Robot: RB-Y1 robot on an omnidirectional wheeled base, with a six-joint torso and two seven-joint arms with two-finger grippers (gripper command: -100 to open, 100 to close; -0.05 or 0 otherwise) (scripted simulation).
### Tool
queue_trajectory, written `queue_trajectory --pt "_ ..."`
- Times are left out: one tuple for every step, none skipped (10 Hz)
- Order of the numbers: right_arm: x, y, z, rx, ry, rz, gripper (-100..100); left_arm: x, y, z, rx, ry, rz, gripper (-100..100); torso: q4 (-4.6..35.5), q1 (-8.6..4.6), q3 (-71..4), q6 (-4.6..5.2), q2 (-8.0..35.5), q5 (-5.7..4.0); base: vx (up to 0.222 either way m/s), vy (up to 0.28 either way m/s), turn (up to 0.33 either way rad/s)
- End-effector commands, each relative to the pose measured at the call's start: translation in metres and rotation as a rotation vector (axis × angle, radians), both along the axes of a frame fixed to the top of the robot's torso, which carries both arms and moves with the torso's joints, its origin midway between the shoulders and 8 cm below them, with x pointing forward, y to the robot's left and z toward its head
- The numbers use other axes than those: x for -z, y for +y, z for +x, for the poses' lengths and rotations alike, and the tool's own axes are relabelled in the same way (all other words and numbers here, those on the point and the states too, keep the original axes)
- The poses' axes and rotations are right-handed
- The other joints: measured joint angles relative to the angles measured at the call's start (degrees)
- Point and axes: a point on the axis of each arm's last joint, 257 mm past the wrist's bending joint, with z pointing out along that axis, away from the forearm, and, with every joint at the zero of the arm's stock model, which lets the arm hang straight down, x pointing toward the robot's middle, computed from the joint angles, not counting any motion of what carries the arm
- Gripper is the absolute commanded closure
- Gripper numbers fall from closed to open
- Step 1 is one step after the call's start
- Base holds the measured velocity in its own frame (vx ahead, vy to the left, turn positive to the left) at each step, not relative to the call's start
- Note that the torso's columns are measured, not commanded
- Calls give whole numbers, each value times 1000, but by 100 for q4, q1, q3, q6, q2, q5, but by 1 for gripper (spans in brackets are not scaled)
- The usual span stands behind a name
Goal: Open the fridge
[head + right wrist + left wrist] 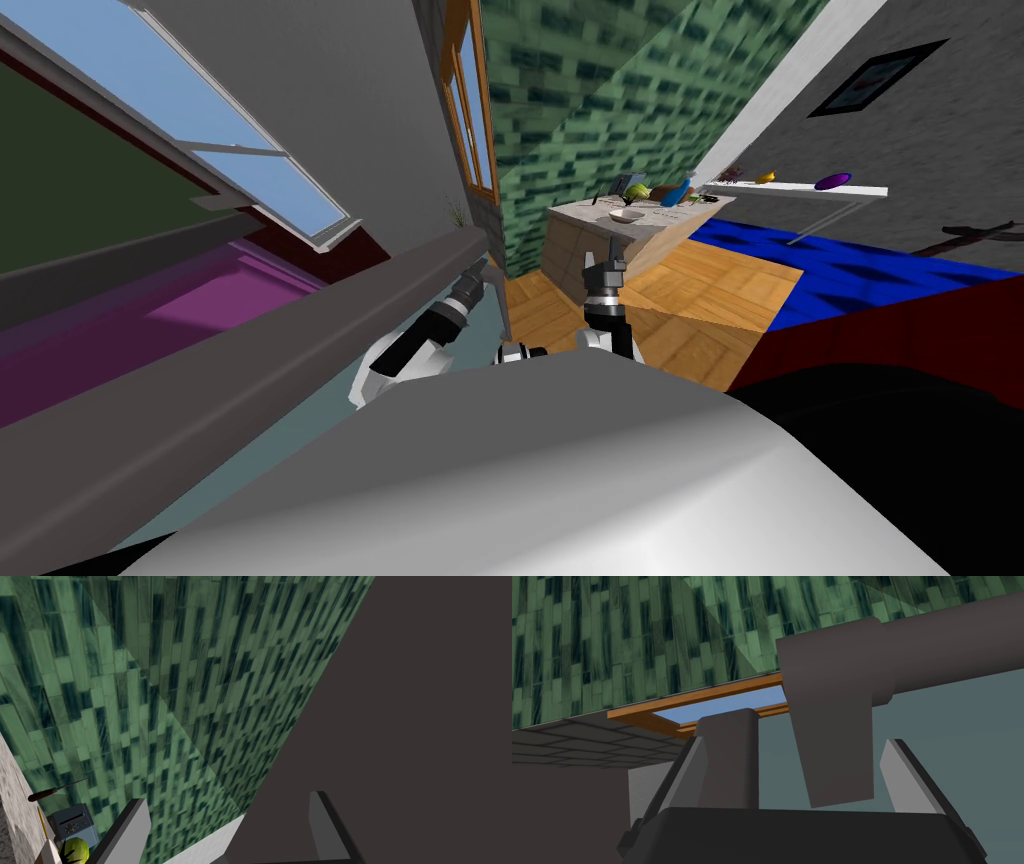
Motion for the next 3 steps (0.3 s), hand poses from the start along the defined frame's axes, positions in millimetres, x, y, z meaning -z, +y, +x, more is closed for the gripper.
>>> queue_trajectory --pt "0 0 0 0 0 0 0 2 0 0 0 4 1 0 -9 3 -6 -1 -12 3 0 0 0" --pt "0 0 0 0 0 0 0 3 0 0 0 7 2 0 -16 2 -10 1 -21 3 0 0 0" --pt "0 0 0 0 0 0 0 3 0 0 0 8 2 0 -21 -2 -13 3 -27 3 0 0 0"
